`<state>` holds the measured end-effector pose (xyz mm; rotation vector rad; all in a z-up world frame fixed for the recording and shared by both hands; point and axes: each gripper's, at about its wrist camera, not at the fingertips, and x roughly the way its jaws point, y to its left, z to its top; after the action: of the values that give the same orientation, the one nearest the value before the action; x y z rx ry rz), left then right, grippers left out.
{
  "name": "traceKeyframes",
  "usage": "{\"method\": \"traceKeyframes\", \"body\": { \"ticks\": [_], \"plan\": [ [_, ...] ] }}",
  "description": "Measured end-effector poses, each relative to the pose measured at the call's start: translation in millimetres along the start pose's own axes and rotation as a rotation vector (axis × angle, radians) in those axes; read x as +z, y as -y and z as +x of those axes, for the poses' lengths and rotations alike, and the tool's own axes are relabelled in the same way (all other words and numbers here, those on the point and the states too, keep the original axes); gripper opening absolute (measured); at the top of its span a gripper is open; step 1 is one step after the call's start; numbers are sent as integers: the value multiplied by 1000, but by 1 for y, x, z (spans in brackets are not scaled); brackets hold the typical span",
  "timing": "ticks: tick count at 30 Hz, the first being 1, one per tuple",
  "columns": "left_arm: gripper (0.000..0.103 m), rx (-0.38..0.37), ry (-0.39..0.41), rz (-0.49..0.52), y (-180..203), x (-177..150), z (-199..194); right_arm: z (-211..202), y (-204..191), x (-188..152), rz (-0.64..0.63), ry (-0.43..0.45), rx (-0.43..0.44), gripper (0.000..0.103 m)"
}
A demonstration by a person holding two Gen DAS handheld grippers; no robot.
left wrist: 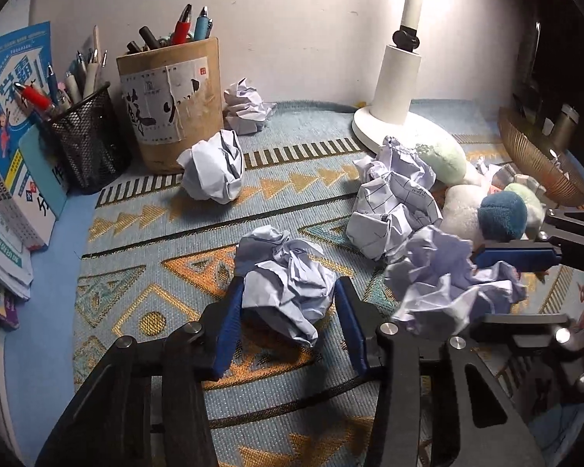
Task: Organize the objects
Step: 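Grasp a paper ball with the left gripper while the right gripper grasps another, then carry both paper balls to the glass bowl and release them inside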
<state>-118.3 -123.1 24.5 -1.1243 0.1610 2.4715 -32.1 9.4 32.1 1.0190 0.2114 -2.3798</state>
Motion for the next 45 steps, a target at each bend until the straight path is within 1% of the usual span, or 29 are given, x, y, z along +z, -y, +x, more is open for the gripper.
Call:
{"method": "traceKeyframes", "body": {
  "ticks": [3,5,6,9,11,13,14,15,17,18,19,21,22,23,25,26,27,28,30,33,34,36,37,40,43,44,45],
  "plan": [
    [42,-7,60,-33,8,-2,-23,-51,5,0,27,74,65,39],
    [42,-14,105,-19,26,-7,-44,-86,9,-6,51,114,106,39],
    [42,-5,125,-12,36,-10,-54,-103,13,-12,55,137,107,39],
    [42,20,158,-23,74,-22,-78,-152,31,-38,66,180,29,39],
    [42,-5,170,-37,106,-35,-88,-180,49,-65,93,187,-38,39],
    [42,-49,169,-54,139,-47,-87,-198,70,-94,132,186,-133,40],
    [42,-65,165,-55,156,-51,-82,-200,82,-107,160,166,-167,40],
    [42,-80,162,-60,174,-54,-78,-200,94,-120,197,139,-178,40],
    [42,-128,162,-72,204,-57,-69,-197,116,-142,284,80,-141,40],
    [42,-136,162,-70,218,-57,-64,-196,124,-149,306,63,-130,40],
    [42,-146,156,-72,230,-56,-58,-197,128,-154,302,57,-140,40],
    [42,-160,145,-72,246,-54,-46,-195,130,-160,277,49,-194,41],
    [42,-155,143,-69,252,-54,-42,-195,132,-163,270,42,-213,41],
    [42,-141,143,-66,256,-54,-38,-194,134,-167,267,36,-214,41],
    [42,-156,131,-72,258,-56,-30,-193,139,-176,277,16,-191,43],
    [42,-154,121,-74,258,-56,-28,-191,143,-182,285,-3,-173,47],
    [42,-148,127,-79,257,-57,-29,-190,145,-186,291,-17,-158,50],
    [42,-160,139,-89,255,-58,-31,-191,147,-194,298,-25,-147,53],
    [42,-185,146,-107,250,-59,-32,-195,151,-201,314,-15,-128,67],
    [42,-190,149,-111,251,-61,-32,-203,153,-205,319,7,-106,72],
    [42,-190,151,-103,252,-61,-33,-203,153,-205,317,3,-109,74],
    [42,-182,150,-81,256,-61,-32,-201,155,-205,329,-6,-122,83],
    [42,-178,149,-70,258,-61,-32,-199,157,-205,345,-14,-118,83],
    [42,-171,149,-55,260,-61,-32,-189,160,-203,397,-44,-92,83],
    [42,-179,150,-69,258,-60,-32,-176,159,-201,409,-71,-113,82],
    [42,-182,146,-74,257,-60,-32,-173,158,-200,406,-73,-125,69],
    [42,-193,140,-75,256,-60,-31,-171,157,-199,400,-77,-121,47]
  ]
}}
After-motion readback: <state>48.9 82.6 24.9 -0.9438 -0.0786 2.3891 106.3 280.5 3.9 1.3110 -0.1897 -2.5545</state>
